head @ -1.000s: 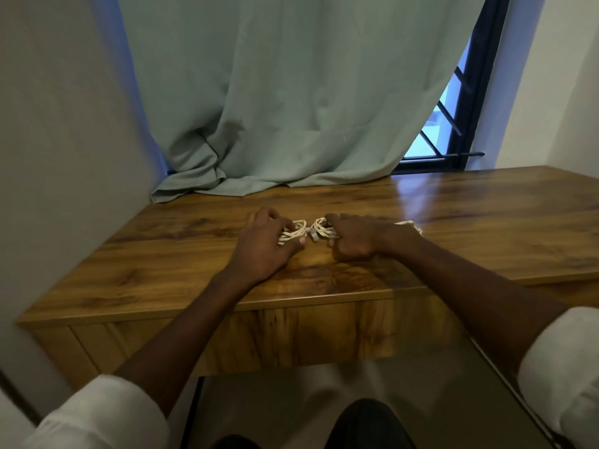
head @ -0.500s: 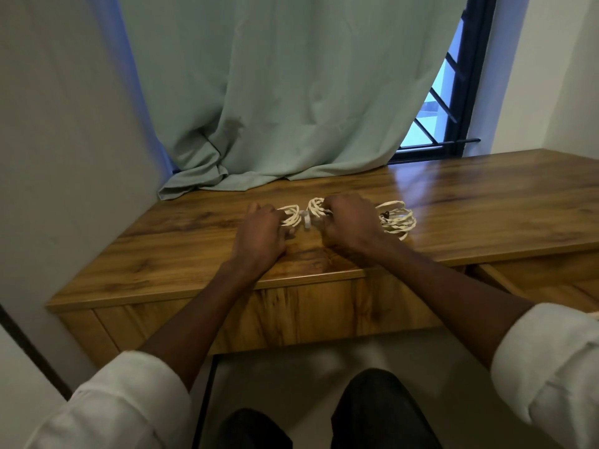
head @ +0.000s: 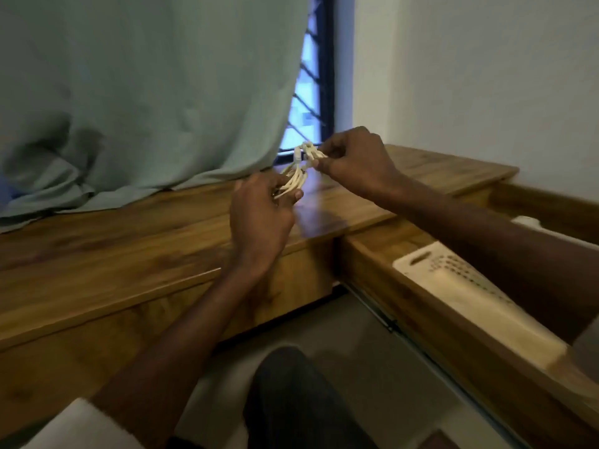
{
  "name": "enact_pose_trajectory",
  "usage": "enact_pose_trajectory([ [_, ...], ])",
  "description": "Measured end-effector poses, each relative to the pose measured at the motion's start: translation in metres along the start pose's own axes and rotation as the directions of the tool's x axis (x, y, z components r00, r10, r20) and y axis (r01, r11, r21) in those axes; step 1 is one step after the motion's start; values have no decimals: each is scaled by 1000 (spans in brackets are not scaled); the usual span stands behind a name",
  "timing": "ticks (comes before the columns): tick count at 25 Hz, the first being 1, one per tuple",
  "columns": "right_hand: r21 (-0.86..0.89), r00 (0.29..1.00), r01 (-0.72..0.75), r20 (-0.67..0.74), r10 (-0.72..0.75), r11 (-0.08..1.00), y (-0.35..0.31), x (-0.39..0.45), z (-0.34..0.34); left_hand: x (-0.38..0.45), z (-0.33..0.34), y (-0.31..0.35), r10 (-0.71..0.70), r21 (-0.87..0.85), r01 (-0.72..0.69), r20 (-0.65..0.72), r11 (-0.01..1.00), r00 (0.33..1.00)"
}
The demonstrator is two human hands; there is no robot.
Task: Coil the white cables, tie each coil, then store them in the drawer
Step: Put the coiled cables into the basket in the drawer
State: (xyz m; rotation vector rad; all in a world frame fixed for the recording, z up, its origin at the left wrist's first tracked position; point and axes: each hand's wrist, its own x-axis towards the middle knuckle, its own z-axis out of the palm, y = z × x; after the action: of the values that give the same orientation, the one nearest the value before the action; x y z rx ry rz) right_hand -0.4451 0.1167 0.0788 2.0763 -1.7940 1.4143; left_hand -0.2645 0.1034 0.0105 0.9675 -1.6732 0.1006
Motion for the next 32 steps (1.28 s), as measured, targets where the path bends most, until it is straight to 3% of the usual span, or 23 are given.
enact_pose_trajectory([
  [3, -149, 990, -101, 83, 114, 984, 48, -38, -74, -39, 47, 63, 4, -172, 17, 123, 985, 992],
  [6, -288, 970, -172, 115, 212, 942, 98, -79, -136, -66, 79, 126, 101, -236, -31, 289, 971, 952],
  [10, -470, 946, -252, 62, 317, 846, 160, -123, -186, -83, 109, 181, 208, -173, -137, 514, 975, 832],
  [14, -591, 905, -251, 137, 402, 767, 206, -155, -201, -103, 133, 212, 276, -47, -331, 665, 943, 694],
  [20, -733, 816, -225, 219, 535, 642, 254, -163, -178, -116, 149, 208, 147, 17, -294, 837, 956, 527],
  [23, -746, 772, -195, 284, 569, 637, 258, -159, -173, -117, 150, 199, 117, -67, -118, 866, 991, 486],
  [25, -698, 831, -204, 248, 499, 686, 249, -149, -171, -110, 144, 193, 142, -160, -13, 829, 987, 541],
  [28, -560, 946, -161, 148, 289, 813, 218, -122, -160, -90, 129, 166, 192, -213, -69, 636, 975, 747],
  [32, -356, 967, 15, 241, 77, 934, 158, -67, -101, -53, 93, 88, 137, -110, -106, 330, 988, 934],
])
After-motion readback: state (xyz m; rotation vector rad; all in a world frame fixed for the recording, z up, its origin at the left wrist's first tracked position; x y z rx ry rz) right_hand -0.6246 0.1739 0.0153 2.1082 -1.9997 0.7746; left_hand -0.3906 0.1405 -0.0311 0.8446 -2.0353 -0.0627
